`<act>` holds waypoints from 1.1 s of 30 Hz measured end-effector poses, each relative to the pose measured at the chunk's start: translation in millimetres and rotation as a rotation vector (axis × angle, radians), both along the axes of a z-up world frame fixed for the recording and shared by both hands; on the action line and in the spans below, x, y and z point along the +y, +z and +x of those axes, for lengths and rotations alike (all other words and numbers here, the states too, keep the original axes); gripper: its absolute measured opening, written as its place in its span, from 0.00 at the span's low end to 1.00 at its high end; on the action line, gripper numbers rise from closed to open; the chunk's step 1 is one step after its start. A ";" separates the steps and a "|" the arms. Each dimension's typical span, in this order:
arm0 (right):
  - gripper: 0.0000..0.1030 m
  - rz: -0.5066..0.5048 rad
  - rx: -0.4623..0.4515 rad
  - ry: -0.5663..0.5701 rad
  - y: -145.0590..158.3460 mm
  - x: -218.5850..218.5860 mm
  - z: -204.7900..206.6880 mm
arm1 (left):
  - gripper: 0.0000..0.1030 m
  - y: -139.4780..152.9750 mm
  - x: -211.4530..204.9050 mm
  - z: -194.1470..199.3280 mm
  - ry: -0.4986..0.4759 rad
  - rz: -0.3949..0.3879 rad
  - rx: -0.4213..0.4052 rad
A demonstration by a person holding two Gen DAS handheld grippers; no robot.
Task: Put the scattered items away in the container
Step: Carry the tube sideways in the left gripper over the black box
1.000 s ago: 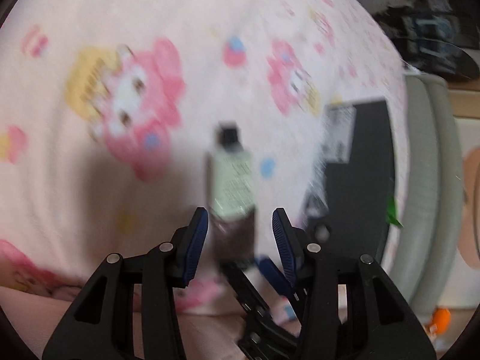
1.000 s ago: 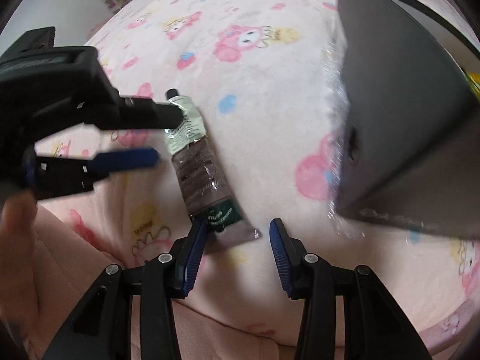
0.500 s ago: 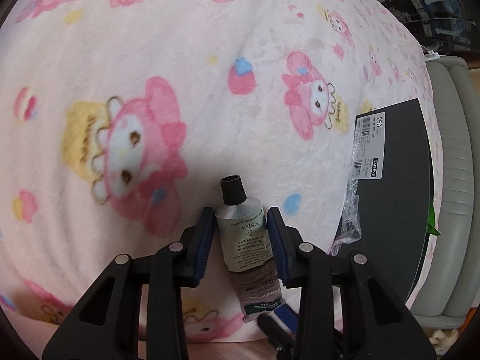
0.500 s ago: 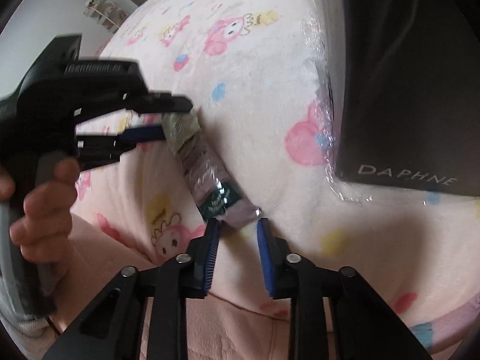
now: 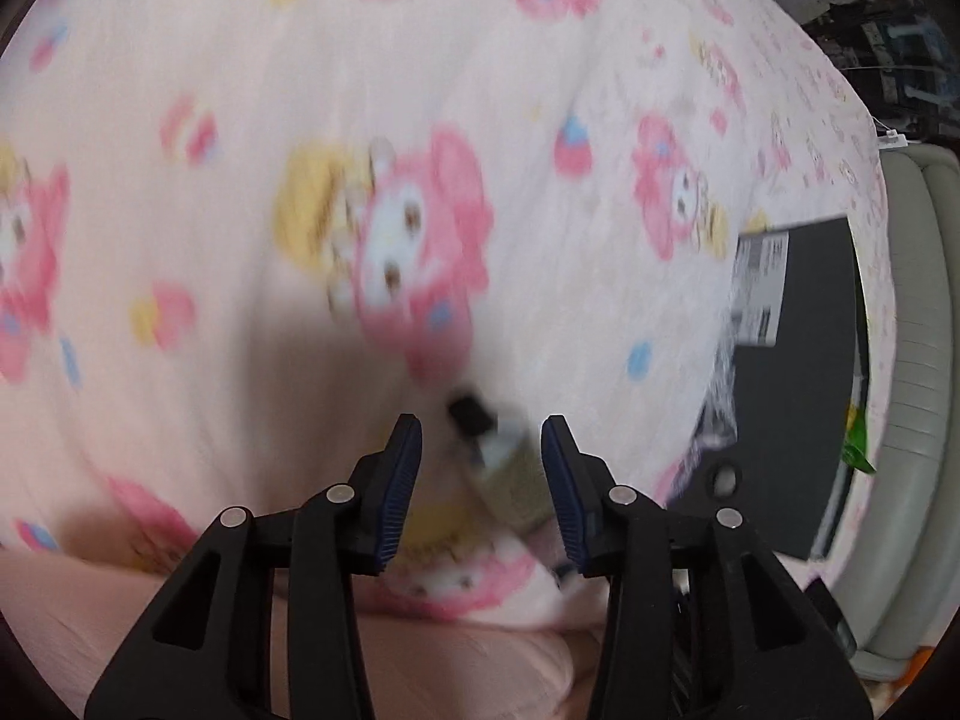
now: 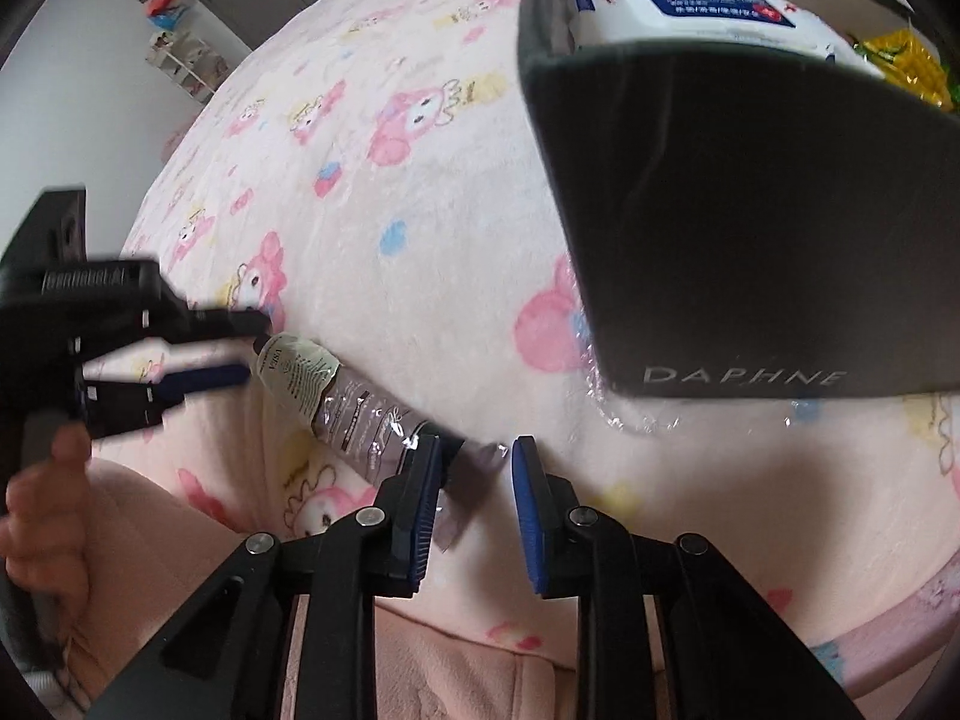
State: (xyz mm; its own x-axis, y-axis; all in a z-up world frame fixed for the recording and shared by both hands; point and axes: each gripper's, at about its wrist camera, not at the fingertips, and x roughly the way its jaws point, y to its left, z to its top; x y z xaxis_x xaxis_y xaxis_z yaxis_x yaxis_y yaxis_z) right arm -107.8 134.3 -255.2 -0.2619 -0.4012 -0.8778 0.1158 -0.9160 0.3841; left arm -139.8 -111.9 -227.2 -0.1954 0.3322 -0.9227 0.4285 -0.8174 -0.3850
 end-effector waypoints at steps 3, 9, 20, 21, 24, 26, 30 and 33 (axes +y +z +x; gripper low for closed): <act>0.21 -0.020 -0.022 0.003 -1.2 8.2 14.5 | 0.39 1.0 6.7 -10.7 -0.064 -0.036 0.033; 0.22 -0.035 -0.012 -0.008 -3.4 7.2 8.9 | 0.39 -5.2 22.0 -7.2 -0.139 -0.086 0.003; 0.22 -0.003 0.002 -0.092 5.0 21.5 6.8 | 0.39 -9.8 33.3 18.9 -0.197 -0.045 -0.062; 0.23 0.005 -0.015 -0.112 3.6 25.6 6.3 | 0.39 -10.6 32.6 18.8 -0.193 -0.043 -0.065; 0.34 -0.023 -0.059 -0.137 -2.0 34.1 4.0 | 0.39 -13.2 30.6 18.6 -0.180 -0.036 -0.073; 0.47 -0.067 -0.093 -0.110 -7.1 35.4 3.5 | 0.42 -14.5 34.7 17.4 -0.202 -0.044 -0.080; 0.48 -0.054 -0.074 -0.055 -8.5 22.5 4.9 | 0.49 -14.6 42.3 16.4 -0.243 -0.062 -0.083; 0.48 -0.053 -0.061 -0.036 -6.5 18.7 6.3 | 0.49 -14.2 45.9 17.3 -0.264 -0.055 -0.084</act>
State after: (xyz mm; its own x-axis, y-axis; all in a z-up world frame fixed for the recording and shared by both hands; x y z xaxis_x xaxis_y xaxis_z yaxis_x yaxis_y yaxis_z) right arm -101.5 153.0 -261.6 -0.2231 -0.4391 -0.8703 0.0582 -0.8972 0.4377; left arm -122.5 -66.0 -241.4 -0.0307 0.3100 -0.9502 0.2265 -0.9238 -0.3087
